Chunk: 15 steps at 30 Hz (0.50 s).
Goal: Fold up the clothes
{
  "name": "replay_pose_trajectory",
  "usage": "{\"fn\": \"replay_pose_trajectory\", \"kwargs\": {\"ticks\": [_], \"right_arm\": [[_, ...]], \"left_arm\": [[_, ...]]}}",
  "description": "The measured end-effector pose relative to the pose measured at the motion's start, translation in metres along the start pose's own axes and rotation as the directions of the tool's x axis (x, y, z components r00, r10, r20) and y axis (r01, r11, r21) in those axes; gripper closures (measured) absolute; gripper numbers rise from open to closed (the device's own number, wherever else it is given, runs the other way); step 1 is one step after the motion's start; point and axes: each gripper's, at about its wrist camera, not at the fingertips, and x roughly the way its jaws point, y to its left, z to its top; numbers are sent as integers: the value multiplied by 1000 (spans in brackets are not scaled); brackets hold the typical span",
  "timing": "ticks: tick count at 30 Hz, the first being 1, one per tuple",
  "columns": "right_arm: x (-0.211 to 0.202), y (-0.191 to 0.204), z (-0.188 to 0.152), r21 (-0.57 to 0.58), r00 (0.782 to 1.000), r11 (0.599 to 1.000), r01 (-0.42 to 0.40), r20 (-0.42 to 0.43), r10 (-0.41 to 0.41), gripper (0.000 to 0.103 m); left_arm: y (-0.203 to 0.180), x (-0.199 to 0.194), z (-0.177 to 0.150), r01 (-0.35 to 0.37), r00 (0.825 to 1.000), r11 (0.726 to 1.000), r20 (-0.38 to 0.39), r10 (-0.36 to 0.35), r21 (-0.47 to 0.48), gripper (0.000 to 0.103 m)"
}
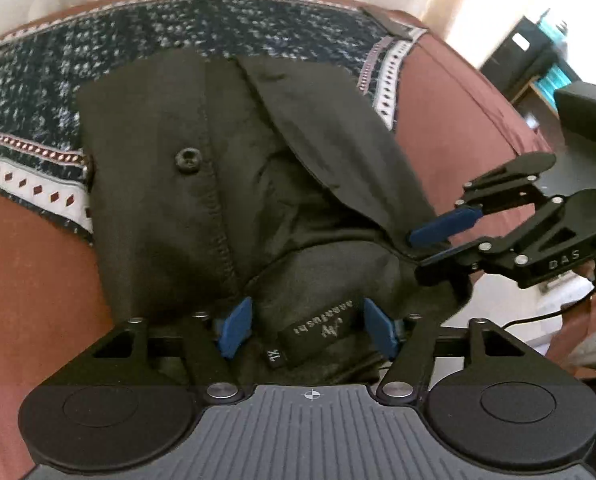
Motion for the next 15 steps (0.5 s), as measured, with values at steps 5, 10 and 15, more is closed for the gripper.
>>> {"fn": "replay_pose_trajectory", "kwargs": {"ticks": [5,10,15], "right_arm": [[-15,0,19,-11,1000,1000,-22,10,22,63],[-50,-2,56,19,985,1000,-11,172,8,61],[-34,-9,100,90,966,996,-9,258,-15,61]], "left_arm": [[8,-29,20,31,999,998,33,-29,-63,25],[22,-62,59,-66,972,992,217,88,-109,24],[56,-46,97,-89,955,967,254,151,-239,26]]}}
